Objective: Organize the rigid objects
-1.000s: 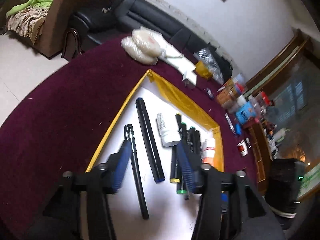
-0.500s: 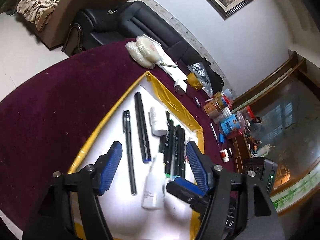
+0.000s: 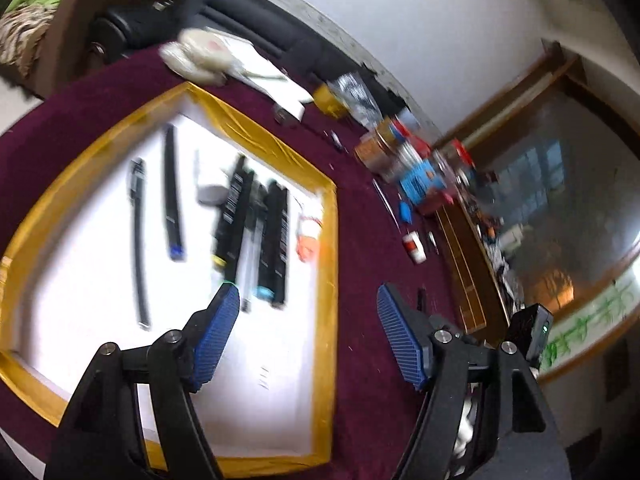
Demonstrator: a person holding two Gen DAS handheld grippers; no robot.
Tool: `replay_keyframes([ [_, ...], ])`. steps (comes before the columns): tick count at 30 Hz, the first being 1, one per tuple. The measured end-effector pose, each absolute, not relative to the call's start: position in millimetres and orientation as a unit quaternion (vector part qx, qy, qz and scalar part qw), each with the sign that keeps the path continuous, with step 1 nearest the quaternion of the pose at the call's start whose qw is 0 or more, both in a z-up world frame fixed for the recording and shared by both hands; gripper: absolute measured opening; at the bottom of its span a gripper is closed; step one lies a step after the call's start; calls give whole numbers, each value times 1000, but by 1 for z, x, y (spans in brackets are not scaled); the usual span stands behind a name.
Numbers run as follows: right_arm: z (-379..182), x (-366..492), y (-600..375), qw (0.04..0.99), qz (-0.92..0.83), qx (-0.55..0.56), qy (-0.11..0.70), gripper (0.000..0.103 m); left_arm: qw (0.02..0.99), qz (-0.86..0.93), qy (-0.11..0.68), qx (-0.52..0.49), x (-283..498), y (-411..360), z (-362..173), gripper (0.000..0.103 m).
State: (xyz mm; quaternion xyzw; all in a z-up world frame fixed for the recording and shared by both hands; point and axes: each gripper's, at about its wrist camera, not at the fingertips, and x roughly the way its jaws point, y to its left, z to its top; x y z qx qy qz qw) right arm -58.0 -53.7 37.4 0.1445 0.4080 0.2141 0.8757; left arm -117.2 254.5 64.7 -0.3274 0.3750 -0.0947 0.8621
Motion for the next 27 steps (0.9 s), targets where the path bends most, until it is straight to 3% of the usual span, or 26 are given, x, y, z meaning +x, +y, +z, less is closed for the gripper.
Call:
replay_keyframes([
  [7, 30, -50, -184, 892, 74, 209, 393, 47, 859, -139, 408, -275, -106, 192, 64, 71],
  [13, 38, -18, -168, 899, 81, 153, 403, 47, 850, -171, 439, -235, -106, 141, 60, 71],
  [19, 10, 21, -131, 888, 53, 55, 453, 45, 855, -168, 443, -210, -115, 129, 65, 71],
  [20, 5, 27, -125, 885, 36, 29, 464, 38, 856, -167, 442, -209, -116, 130, 66, 71],
  [21, 6, 25, -122, 888, 23, 14, 458, 22, 856, -166, 441, -210, -118, 131, 66, 71],
  [27, 3, 9, -116, 869, 49, 83, 485, 14, 852, -162, 448, -216, -114, 134, 59, 71],
])
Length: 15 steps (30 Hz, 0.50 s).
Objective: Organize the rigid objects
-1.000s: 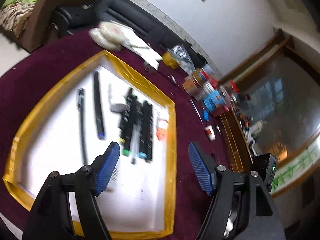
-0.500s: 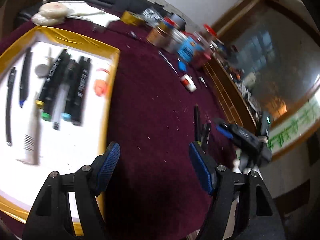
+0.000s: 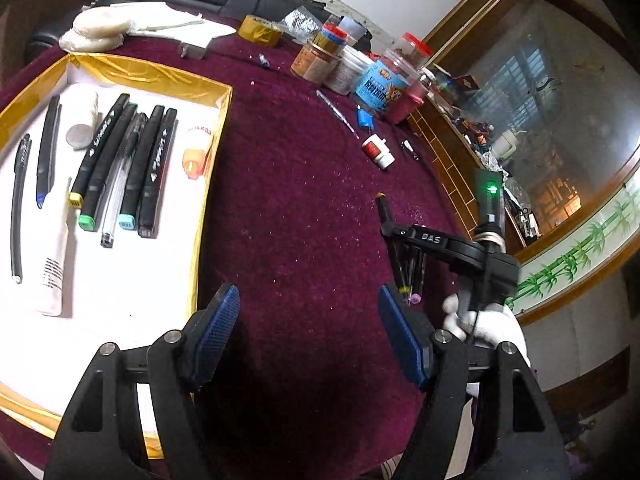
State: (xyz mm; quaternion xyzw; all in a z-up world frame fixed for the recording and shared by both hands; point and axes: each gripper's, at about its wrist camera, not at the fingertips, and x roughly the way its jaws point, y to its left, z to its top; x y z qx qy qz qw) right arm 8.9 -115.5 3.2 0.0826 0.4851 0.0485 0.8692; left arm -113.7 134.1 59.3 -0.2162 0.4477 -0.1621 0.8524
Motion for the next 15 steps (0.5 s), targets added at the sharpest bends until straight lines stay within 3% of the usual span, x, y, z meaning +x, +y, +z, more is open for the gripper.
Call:
replay_keyframes([
  [7, -7, -11, -97, 814, 161, 209, 518, 14, 844, -169, 464, -209, -113, 123, 50, 71],
  [10, 8, -24, -103, 835, 171, 204, 482, 17, 841, -173, 470, -203, -114, 116, 49, 71],
  [14, 31, -40, -141, 884, 114, 179, 418, 40, 839, -179, 481, -182, -111, 98, 45, 71],
  [15, 33, -44, -152, 890, 98, 175, 409, 41, 843, -175, 481, -164, -108, 89, 45, 71],
])
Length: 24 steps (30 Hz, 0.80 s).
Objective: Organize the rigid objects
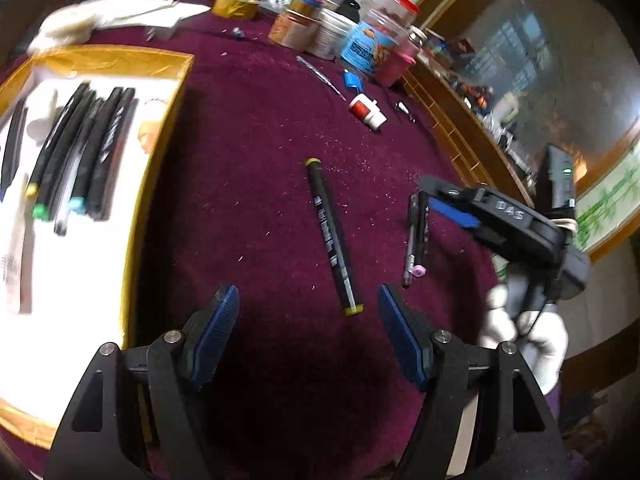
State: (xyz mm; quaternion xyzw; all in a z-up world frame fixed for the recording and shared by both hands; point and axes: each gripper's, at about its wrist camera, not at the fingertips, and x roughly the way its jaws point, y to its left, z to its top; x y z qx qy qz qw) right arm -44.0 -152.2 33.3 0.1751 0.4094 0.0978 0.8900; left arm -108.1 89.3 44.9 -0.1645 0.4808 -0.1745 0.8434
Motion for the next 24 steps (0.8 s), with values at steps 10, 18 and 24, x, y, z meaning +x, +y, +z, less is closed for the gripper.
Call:
replay_keyframes([
  [10, 10, -52, -209, 879, 55, 211, 424, 41, 851, -159, 499, -44, -52, 15, 22, 71],
  [18, 2, -51, -203, 880, 68, 193, 430, 41, 859, -159, 486, 24, -51, 12, 17, 32],
  [24, 3, -56, -198, 897, 32, 123, 424, 41, 859, -151, 490, 21, -50, 18, 17, 32],
])
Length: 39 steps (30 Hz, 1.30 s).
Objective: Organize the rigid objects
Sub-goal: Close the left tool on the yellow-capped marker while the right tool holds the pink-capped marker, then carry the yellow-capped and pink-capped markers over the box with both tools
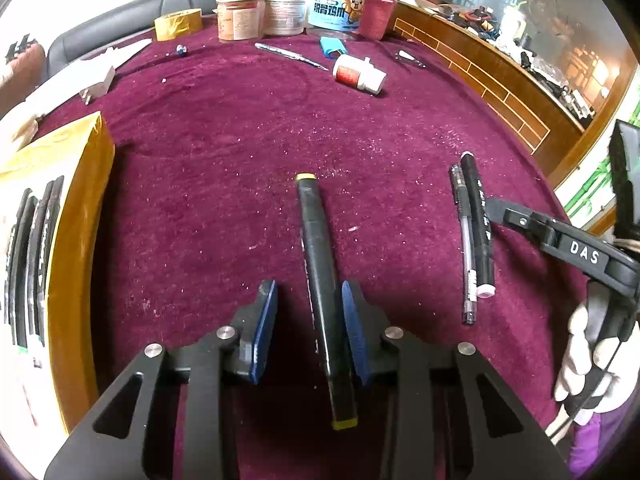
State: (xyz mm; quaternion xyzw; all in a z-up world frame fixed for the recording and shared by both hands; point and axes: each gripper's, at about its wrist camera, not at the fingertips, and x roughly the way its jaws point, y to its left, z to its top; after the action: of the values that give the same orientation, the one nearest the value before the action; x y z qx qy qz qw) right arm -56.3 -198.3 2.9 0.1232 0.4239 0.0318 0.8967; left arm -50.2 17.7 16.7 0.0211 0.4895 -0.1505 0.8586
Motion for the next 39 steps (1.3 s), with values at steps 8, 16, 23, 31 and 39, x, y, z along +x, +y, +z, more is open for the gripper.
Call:
replay_keyframes([
  [8, 9, -51, -189, 903, 2, 77, 423, 41, 867, -138, 474, 61, -37, -10, 13, 33],
  [16, 8, -48, -176, 897, 6, 42, 441, 41, 863, -168, 474, 46, -48, 6, 15, 22],
  [23, 3, -49, -192, 893, -19, 40, 449, 41, 866, -164, 470, 45, -38, -2, 14, 38],
  [31, 5, -46, -186, 897, -19, 33, 440, 13, 867, -207, 451, 49, -39, -12, 15, 12],
  [39, 16, -65, -193, 899, 25, 102, 426, 13, 861, -231, 452, -31, -55, 17, 26, 12],
])
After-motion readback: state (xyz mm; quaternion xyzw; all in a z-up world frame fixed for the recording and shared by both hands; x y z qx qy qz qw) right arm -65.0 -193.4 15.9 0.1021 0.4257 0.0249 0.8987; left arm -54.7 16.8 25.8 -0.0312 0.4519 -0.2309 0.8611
